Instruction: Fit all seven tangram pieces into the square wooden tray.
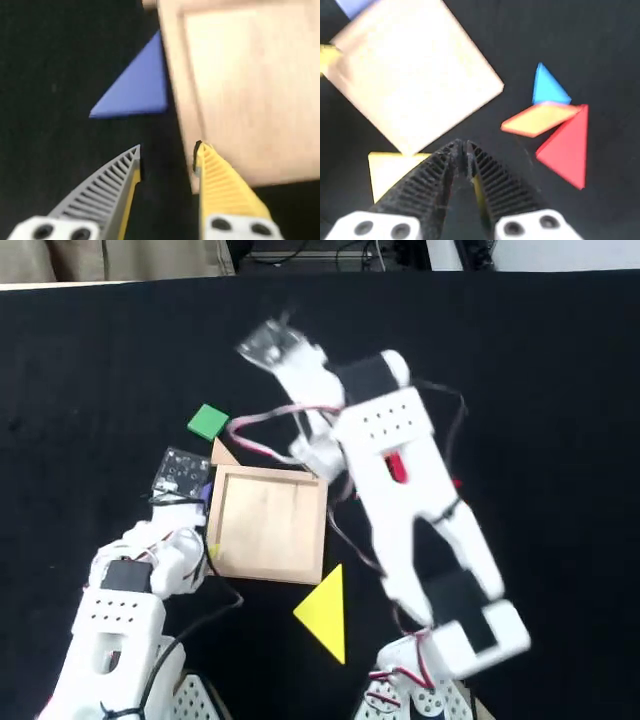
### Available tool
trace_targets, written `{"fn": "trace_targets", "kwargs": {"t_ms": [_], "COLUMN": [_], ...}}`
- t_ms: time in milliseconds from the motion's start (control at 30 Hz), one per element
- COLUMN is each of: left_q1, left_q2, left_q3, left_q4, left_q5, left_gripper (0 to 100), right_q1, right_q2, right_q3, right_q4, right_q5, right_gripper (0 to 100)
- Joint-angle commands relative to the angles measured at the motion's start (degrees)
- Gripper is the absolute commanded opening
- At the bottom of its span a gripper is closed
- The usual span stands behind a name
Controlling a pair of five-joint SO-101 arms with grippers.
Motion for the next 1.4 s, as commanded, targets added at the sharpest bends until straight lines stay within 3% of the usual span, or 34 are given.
{"fn": "trace_targets", "kwargs": {"t_ms": [0,167,300,433,567,733,1100,1367], "left_q1": [-3.21,-4.18,-7.69,-4.97,1.71,10.68,2.68,11.56], "left_q2": [-0.18,-0.79,-0.7,-0.09,0.0,2.37,23.74,36.22], "left_q3": [-2.59,-2.51,-4.0,-3.47,-3.65,-4.0,-14.46,-20.18], "left_q4": [3.08,3.16,1.93,0.18,1.05,1.49,1.49,1.85], "left_q5": [-6.86,-6.42,-6.51,-6.07,0.79,2.9,3.52,7.47], "left_gripper": [19,18,2,8,2,3,3,3], "right_q1": [2.9,2.37,2.64,2.73,4.75,10.37,13.27,13.27], "right_q2": [-9.19,-14.11,-13.32,-10.95,-9.45,-9.54,-9.63,-9.19], "right_q3": [18.07,32.04,34.68,35.91,35.91,36.0,39.78,39.87], "right_q4": [-11.96,-25.41,-28.4,-31.47,-31.38,-31.38,-36.31,-36.66], "right_q5": [-2.29,-3.08,-3.16,-3.16,-3.16,-4.92,-6.68,-7.03], "right_gripper": [1.1,1.1,1.1,1.1,1.1,1.1,1.1,1.1]}}
